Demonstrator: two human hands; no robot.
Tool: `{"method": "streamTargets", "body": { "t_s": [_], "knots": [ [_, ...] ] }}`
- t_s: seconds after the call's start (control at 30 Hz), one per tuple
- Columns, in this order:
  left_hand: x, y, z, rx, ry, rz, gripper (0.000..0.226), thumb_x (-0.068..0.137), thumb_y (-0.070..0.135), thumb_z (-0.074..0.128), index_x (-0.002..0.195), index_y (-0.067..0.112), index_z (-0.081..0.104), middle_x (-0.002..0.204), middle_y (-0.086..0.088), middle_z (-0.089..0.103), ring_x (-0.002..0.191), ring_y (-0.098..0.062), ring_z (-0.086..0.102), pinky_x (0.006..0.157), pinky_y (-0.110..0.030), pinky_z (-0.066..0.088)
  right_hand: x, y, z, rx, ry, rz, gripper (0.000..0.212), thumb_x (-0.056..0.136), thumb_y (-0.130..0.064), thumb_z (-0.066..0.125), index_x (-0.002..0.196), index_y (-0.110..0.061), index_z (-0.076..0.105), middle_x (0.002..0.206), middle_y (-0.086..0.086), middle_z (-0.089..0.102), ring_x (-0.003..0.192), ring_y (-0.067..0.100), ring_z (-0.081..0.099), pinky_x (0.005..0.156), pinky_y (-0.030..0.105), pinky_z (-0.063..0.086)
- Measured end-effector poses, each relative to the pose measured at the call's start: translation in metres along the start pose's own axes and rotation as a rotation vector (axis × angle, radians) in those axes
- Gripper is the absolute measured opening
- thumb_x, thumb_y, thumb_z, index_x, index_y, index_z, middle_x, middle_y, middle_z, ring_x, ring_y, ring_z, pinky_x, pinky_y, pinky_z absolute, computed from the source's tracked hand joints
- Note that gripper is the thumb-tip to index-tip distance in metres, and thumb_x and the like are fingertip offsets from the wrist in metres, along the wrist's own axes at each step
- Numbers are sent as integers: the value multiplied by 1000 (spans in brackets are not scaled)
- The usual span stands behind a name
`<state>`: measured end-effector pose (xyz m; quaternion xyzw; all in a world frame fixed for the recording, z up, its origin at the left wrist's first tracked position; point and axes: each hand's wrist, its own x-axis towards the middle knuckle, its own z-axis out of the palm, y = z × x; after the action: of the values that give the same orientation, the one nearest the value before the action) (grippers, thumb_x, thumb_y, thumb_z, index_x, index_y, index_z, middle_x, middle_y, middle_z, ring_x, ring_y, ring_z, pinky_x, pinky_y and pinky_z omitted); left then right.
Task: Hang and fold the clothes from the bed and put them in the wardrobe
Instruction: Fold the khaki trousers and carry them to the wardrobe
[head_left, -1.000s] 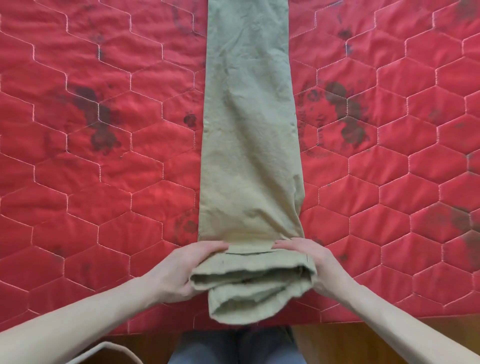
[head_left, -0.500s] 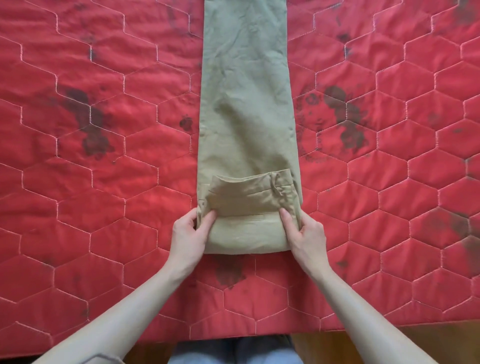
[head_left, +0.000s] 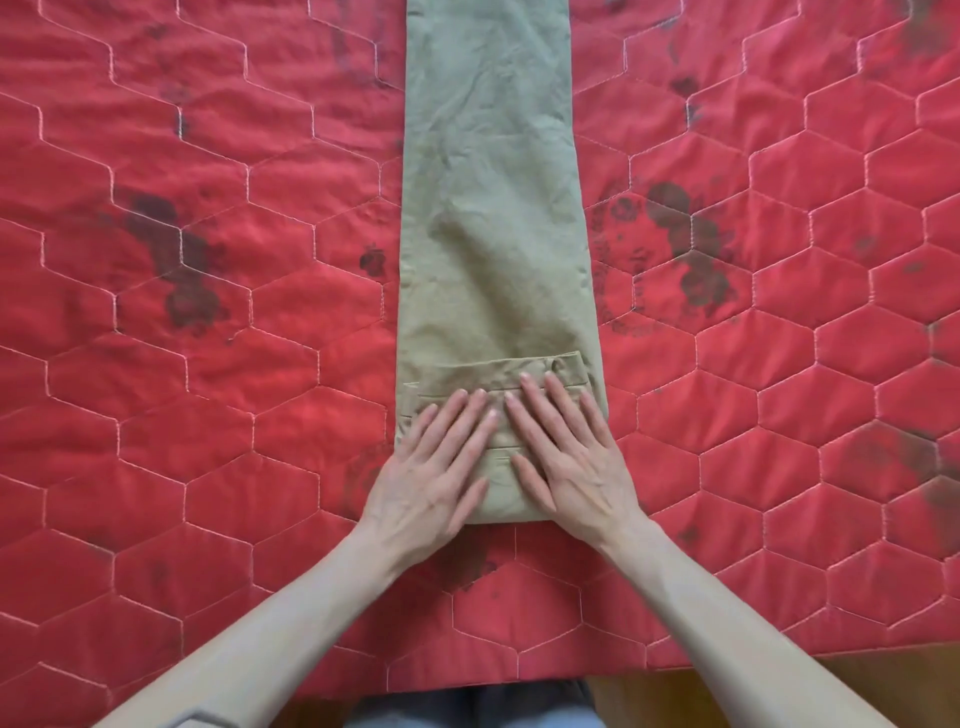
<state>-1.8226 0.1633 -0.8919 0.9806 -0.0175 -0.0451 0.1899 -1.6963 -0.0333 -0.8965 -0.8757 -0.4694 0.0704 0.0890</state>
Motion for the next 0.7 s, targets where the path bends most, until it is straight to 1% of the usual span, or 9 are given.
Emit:
{"method": "streamTargets", "body": {
  "t_s": [0.07,0.13,0.27,0.33,0.4,0.47,0.57,0.63,0.7],
  "knots": [
    [0,-5,6,-5,-55,-117,78,104,51,49,164,8,23,173,-13,13,161,-28,11,127,-52,25,0,3,6,-26,-73,91,71,106,-54,44,164,-18,27,173,4,18,161,22,13,127,54,20],
    [2,-9,9,-4,-90,-159,83,104,58,45,164,6,21,174,-14,12,161,-28,10,128,-51,22,0,1,11,-48,-102,130,76,105,-59,41,165,-17,23,174,4,15,161,21,11,129,52,17],
    [4,-8,10,17,-150,-147,92,102,66,40,164,2,15,173,-19,6,161,-32,5,128,-53,21,1,2,16,-20,-125,147,78,105,-62,35,166,-17,19,174,6,12,161,23,8,129,51,18],
    [5,-9,8,13,-193,-136,101,97,73,42,164,3,14,172,-24,4,161,-36,3,127,-55,21,2,5,17,13,-142,142,78,104,-62,34,166,-16,19,174,8,10,161,25,7,128,52,18],
    [6,-10,5,18,-223,-85,107,89,79,48,165,9,19,170,-30,4,159,-44,4,126,-60,21,4,6,16,25,-150,138,79,104,-62,35,166,-15,19,174,10,9,161,26,7,128,53,19],
    [5,-7,2,71,-246,-6,110,83,78,54,165,14,21,169,-31,5,157,-50,4,125,-63,19,4,6,15,32,-152,132,79,104,-62,35,165,-15,20,174,11,9,161,27,7,128,53,19],
    [0,1,-2,165,-324,72,118,74,61,63,165,4,14,170,-29,1,157,-50,-1,126,-62,19,4,6,13,51,-150,125,78,105,-62,35,165,-14,20,174,11,10,161,27,8,127,54,20],
    [-1,12,-2,192,-381,29,124,69,52,71,164,-1,10,170,-29,-5,157,-51,-5,125,-63,18,4,6,12,62,-148,117,78,105,-60,38,165,-13,22,174,12,10,161,28,8,127,55,21],
    [1,23,0,222,-425,-48,125,68,42,77,163,-3,10,169,-31,-8,156,-54,-6,124,-65,17,3,7,8,75,-147,93,80,103,-60,42,165,-12,22,174,14,9,161,29,7,126,56,21]
  ]
}}
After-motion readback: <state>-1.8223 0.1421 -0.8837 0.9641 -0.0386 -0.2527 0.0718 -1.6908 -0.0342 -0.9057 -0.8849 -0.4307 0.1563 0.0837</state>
